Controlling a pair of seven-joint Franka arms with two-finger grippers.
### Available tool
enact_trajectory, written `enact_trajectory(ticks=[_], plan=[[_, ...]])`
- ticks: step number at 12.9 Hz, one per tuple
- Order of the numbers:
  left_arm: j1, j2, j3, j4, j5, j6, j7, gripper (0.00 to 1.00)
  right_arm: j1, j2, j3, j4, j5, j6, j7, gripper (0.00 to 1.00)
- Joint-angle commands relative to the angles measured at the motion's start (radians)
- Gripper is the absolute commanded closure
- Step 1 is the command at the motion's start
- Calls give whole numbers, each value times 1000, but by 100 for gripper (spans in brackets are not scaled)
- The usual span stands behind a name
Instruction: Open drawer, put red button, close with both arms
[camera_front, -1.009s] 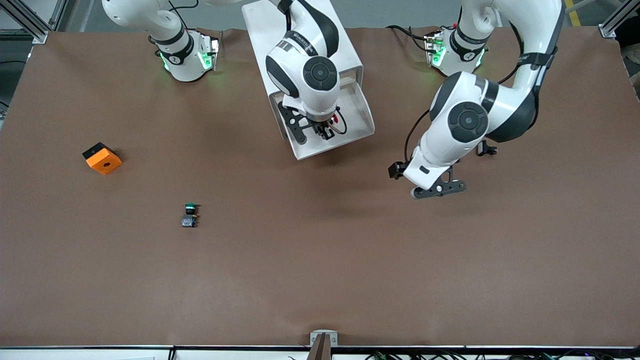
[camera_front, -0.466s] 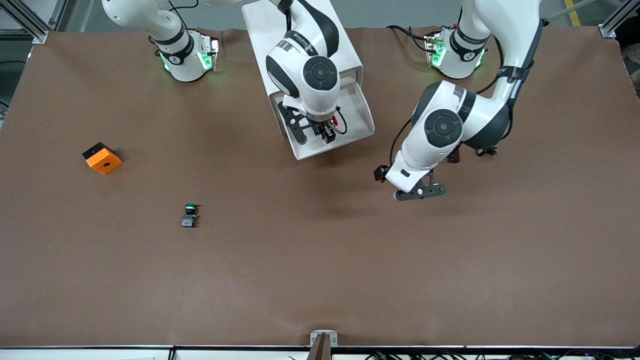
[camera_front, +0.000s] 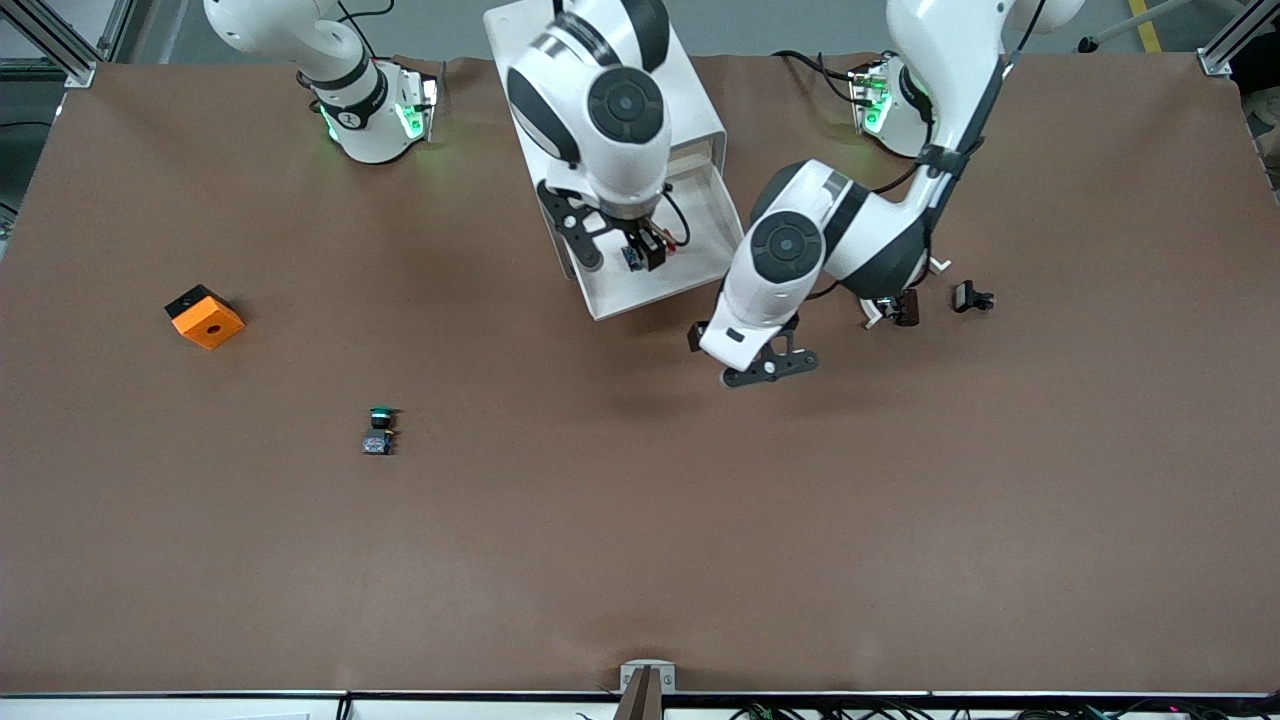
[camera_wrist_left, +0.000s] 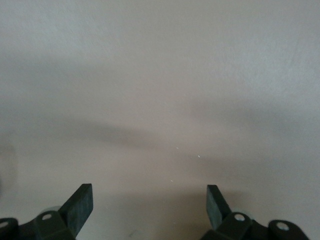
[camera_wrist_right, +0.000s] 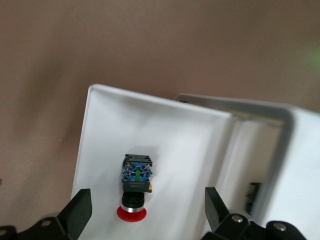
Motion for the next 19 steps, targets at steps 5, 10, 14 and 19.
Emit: enact_trajectory(ticks=[5, 10, 14, 19], plan=[[-127, 26, -5, 20, -32, -9, -187, 0, -247, -257, 3, -20, 20, -289, -425, 0], [-180, 25, -46, 17, -144, -74, -257, 0, -489, -421, 1, -126, -1, -360, -926, 0], [-181, 25, -98, 14, -201, -106, -317, 0, -610, -475, 1, -174, -89, -357, -1215, 0], [-187, 35, -150, 13, -243, -106, -377, 0, -759, -498, 1, -222, -118, -334, -1494, 0]])
